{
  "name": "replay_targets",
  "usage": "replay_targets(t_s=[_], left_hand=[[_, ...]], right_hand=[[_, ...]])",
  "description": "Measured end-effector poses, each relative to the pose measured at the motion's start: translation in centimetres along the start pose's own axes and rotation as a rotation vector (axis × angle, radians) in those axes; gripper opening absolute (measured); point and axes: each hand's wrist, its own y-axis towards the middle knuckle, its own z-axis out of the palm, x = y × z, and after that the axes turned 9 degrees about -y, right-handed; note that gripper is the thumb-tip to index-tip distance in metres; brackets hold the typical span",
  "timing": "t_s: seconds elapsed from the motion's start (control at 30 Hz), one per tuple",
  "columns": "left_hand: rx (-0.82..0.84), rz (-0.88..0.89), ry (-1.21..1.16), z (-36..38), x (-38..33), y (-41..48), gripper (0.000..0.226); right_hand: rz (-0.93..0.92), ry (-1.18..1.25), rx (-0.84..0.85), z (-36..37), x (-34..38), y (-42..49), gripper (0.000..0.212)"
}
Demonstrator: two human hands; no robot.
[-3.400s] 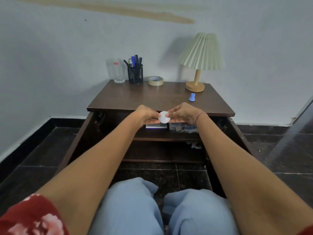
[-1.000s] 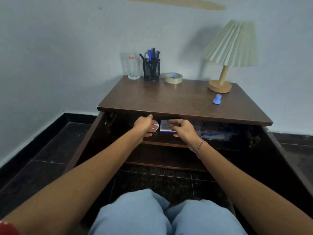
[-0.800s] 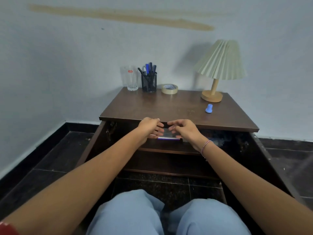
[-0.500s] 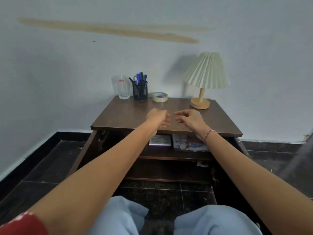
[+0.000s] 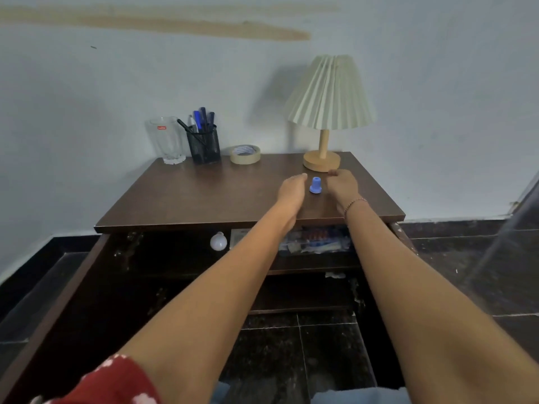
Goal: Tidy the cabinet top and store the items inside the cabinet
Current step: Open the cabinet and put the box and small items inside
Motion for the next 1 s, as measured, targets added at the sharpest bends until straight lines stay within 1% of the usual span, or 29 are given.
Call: replay_targets(t_s=[0.07,0.17,0.3,0.4,0.5,0.7,0.87,1.0], left_hand=[[-0.031,-0.005,-0.025,1.2,0.2,1.1,0.044],[-0.079,0.036,0.04,2.1,-1.2,2.1,0.041],[-0.089,-0.003,0.16,3.1,-0.2,3.8,0.035],[-0.12,0.03,0.219,3.9,0.5,3.7,0.036],[-0.16,0.081,0.229,4.6,1.0,3.6,0.032],[-0.222,0.14,0.247,3.5,1.4,3.9,0.028],[-0.209,0.116,0.284,2.1,0.9,3.6,0.035],[-0.228,0.131,0.309,0.6,0.2,2.4,0.027]], right_hand=[[0.019,0.019,-0.01,0.4,-0.3,0.8,0.039],[0.006,0.057,0.01,0.8,0.0,1.4,0.044],[-0.008,0.016,0.023,1.1,-1.3,1.9,0.037],[-0.025,0.045,0.011,1.1,-1.7,2.1,0.037],[-0.053,0.022,-0.014,1.0,-2.0,1.9,0.031],[-0.118,0.035,0.013,0.6,-2.3,1.0,0.031],[-0.169,0.046,0.057,0.1,-2.3,-0.2,0.034],[-0.228,0.026,0.095,0.2,-2.0,-1.4,0.035]])
